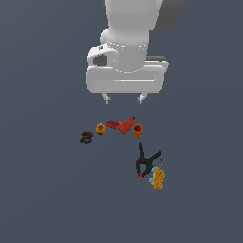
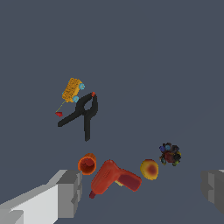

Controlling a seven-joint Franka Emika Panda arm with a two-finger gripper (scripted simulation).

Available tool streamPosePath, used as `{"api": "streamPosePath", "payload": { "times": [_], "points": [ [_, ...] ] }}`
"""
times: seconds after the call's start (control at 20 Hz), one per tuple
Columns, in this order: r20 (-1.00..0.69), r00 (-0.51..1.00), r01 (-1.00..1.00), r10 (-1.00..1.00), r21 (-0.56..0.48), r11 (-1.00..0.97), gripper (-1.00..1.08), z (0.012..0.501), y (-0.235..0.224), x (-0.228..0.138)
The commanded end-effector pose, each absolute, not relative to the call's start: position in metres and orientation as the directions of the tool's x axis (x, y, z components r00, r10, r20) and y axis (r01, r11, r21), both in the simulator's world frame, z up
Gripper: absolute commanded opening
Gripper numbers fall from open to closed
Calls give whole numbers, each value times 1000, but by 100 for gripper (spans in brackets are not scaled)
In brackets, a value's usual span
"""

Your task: Pick up a designated object from a clutter of objects.

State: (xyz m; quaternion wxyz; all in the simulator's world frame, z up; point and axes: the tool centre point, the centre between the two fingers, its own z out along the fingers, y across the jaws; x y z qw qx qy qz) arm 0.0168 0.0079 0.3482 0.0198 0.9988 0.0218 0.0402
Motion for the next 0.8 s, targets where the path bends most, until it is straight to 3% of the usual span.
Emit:
{"api": "streamPosePath", "payload": {
  "times": [0.0,0.4,0.75],
  "points": [
    [77,997,29,31,38,-999,100,341,11,21],
    [65,996,-58,-57,23,-998,100,294,30,44],
    [45,983,-180,-180,7,-984,100,224,59,68]
  ]
}}
